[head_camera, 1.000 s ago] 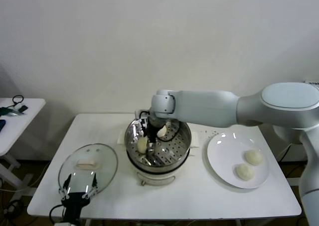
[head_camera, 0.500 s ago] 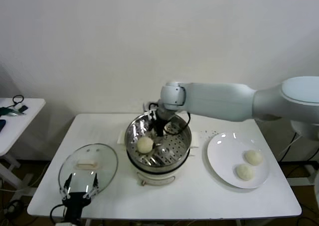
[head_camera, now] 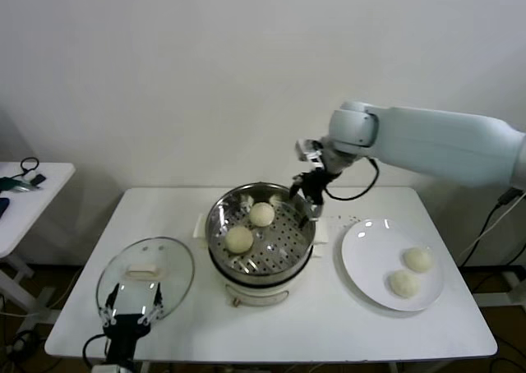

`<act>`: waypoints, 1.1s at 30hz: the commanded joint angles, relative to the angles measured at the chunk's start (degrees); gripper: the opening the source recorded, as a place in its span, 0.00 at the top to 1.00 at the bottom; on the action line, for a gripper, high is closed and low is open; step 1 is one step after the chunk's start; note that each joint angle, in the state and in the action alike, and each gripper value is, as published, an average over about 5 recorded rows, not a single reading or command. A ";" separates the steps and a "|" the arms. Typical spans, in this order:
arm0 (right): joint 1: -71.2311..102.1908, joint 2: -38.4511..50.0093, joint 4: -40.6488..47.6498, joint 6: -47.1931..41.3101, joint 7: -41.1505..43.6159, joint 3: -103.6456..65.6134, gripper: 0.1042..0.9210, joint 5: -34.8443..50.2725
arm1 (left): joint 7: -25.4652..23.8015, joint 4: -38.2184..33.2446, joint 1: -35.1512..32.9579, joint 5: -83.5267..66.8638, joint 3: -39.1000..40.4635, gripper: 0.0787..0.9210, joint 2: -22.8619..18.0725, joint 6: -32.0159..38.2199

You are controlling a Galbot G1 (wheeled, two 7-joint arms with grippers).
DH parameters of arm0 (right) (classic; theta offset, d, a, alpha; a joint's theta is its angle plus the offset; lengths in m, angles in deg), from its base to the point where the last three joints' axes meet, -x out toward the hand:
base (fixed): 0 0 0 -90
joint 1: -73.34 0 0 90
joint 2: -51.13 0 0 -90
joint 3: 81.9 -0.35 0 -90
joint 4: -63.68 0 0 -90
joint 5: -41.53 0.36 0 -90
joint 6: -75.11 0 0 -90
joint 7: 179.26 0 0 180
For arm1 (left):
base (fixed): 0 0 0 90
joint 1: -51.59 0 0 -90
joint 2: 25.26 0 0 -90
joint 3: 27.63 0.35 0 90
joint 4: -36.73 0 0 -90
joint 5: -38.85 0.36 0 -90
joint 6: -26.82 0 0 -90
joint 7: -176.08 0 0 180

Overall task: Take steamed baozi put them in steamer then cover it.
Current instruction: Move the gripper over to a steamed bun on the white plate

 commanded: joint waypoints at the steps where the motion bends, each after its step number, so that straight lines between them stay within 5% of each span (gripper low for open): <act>1: 4.15 15.21 -2.82 4.13 5.54 -0.79 0.12 -15.41 | 0.14 -0.26 -0.44 0.28 0.04 0.12 -0.26 -0.03; 10: 21.22 21.71 -0.65 5.77 5.01 -9.48 0.12 -28.22 | 0.56 -0.47 -0.88 0.31 -0.29 0.12 -1.10 -0.16; 33: 37.49 19.96 8.86 10.13 5.20 -21.56 0.12 -40.59 | 0.93 0.16 -1.06 0.22 -0.64 0.12 -2.12 -0.79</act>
